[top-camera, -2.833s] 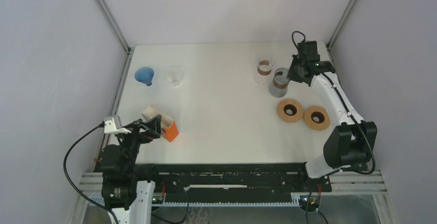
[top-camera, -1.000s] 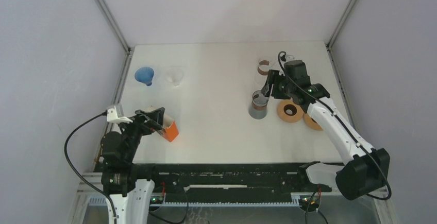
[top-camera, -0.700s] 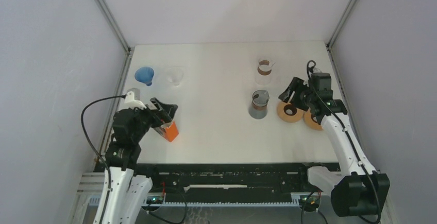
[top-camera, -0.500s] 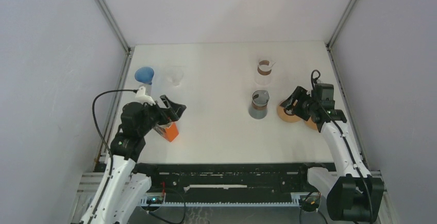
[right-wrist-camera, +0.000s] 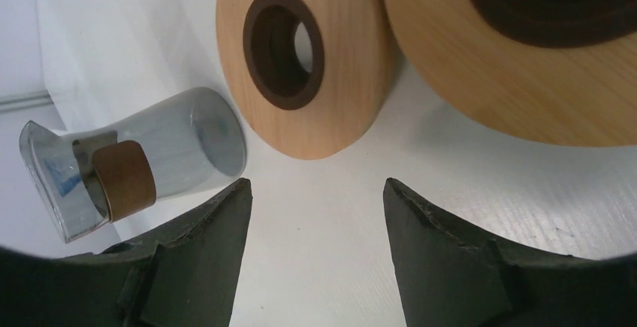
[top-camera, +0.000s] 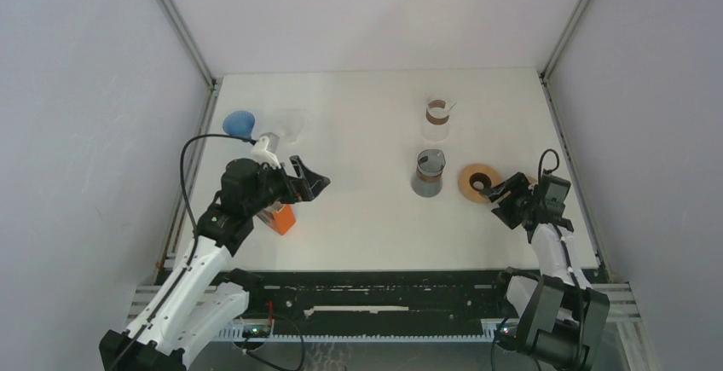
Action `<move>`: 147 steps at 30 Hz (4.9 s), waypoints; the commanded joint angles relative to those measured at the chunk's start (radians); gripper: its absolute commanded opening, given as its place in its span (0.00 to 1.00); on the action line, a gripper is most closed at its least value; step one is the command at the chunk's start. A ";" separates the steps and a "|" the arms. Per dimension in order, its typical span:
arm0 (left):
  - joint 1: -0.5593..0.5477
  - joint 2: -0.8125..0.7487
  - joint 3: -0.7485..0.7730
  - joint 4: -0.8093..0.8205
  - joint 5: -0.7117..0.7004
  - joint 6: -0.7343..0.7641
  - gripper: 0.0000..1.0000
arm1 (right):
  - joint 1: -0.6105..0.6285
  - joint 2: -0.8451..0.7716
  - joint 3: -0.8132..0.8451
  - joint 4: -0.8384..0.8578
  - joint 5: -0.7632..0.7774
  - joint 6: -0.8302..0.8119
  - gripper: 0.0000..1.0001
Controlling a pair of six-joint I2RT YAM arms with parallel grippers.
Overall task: Place the coffee filter in the dripper
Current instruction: Pick up the connecting ring from the center of the board, then place the connecting ring onto the coffee server.
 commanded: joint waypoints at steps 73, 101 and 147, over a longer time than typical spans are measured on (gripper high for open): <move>-0.094 0.230 0.223 0.321 0.019 -0.288 1.00 | 0.010 -0.103 0.080 0.563 -0.399 0.501 0.00; -0.235 0.644 0.447 0.464 0.137 -0.399 0.99 | 0.348 0.102 0.148 0.512 -0.285 0.475 0.00; -0.240 0.757 0.483 0.336 0.160 -0.283 1.00 | 0.391 0.125 0.228 0.258 -0.185 0.309 0.47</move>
